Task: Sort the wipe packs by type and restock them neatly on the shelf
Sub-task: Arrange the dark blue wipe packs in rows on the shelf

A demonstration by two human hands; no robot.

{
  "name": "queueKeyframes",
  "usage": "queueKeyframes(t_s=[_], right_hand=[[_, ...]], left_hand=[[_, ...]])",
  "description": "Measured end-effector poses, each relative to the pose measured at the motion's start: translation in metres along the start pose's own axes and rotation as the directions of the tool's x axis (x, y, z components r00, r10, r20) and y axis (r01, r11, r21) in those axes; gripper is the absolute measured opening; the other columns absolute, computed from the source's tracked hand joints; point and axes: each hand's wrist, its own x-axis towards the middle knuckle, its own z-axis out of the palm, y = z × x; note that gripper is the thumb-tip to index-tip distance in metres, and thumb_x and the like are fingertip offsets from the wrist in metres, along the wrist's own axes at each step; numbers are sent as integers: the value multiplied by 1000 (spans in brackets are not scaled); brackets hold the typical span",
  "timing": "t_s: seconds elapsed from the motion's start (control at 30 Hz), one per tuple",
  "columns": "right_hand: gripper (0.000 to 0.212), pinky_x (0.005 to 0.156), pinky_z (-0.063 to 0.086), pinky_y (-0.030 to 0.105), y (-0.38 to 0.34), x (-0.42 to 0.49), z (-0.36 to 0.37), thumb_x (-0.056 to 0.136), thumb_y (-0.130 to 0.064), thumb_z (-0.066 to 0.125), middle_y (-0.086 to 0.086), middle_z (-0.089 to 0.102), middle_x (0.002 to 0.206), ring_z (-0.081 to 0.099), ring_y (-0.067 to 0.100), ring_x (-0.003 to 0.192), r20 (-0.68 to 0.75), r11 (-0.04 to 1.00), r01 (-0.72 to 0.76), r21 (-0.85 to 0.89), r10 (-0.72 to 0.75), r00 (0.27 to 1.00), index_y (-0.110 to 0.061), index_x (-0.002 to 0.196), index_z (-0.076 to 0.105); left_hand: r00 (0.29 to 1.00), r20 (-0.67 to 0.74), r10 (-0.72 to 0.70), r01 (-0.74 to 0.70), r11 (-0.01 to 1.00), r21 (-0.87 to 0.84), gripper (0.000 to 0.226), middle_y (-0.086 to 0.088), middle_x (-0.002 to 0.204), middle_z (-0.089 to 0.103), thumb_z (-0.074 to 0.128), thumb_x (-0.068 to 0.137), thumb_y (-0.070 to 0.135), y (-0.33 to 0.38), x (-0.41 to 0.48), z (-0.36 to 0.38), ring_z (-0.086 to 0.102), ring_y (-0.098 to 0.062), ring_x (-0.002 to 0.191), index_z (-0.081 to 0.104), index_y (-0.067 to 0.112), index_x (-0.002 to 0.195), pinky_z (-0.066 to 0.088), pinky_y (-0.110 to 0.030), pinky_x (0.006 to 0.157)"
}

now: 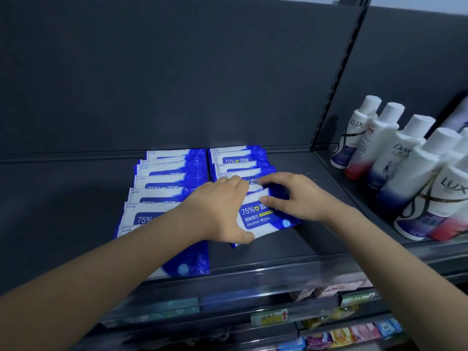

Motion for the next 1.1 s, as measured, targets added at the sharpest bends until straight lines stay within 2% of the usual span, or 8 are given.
queueKeyframes(t_s=[0.17,0.3,0.4,0.47,0.67,0.8,0.97,1.1], right_hand=[[42,86,39,21,-2,9,-5,79,-45,71,-7,56,103,52,8,97,10,992,-122,-32,122,992,-23,113,61],[8,68,41,15,2,18,-12,91,-16,62,-4,61,81,54,10,78,172,897,-318,307,277,945,-9,92,63],[11,63,41,18,7,20,-14,94,-5,53,-2,63,78,54,7,67,218,873,-335,354,272,937,-4,93,64],[11,62,41,17,9,23,-13,94,-6,55,-6,63,76,54,2,64,151,887,-301,351,264,953,-7,90,65],[14,75,41,23,8,33,-4,92,-9,55,-10,50,85,51,11,77,-147,994,-112,0,110,983,-14,97,67],[22,82,45,30,-1,23,-1,94,-16,52,-5,53,102,56,18,88,-231,1000,-14,-23,8,973,-16,112,64],[35,87,44,31,-7,1,3,96,-31,48,1,58,119,54,21,107,-242,987,-48,-152,10,970,-17,127,56],[41,96,43,37,-11,-19,7,98,-37,45,4,57,126,53,27,114,-262,971,-122,-204,66,963,-15,132,54]], left_hand=[[995,101,17,-1,988,-155,60,8,120,44,66,78,55,-11,4,-3,41,-11,109,36,20,117,39,-28,80],[987,153,50,-13,971,-237,71,15,144,31,68,80,49,-19,4,-5,30,-5,130,30,24,135,38,-31,101],[988,141,60,-23,968,-249,71,20,145,28,68,79,49,-21,3,-4,29,-2,130,29,29,135,37,-25,99],[991,115,71,-44,974,-220,69,20,145,27,66,81,50,-21,4,-5,27,-1,131,29,30,136,34,-22,94],[994,-37,99,-100,995,-9,71,11,144,33,57,80,62,-21,11,-1,32,-10,130,33,26,137,29,-27,102],[990,-79,117,-111,991,77,80,7,143,37,48,77,73,-20,7,4,36,-14,131,36,23,138,30,-31,105],[991,-92,96,-88,992,94,86,-9,122,64,35,69,74,-21,3,12,63,-25,106,63,9,118,51,-39,86],[984,-96,147,-139,986,94,82,-14,124,62,39,75,70,-20,3,16,61,-28,111,62,6,121,49,-42,94]])
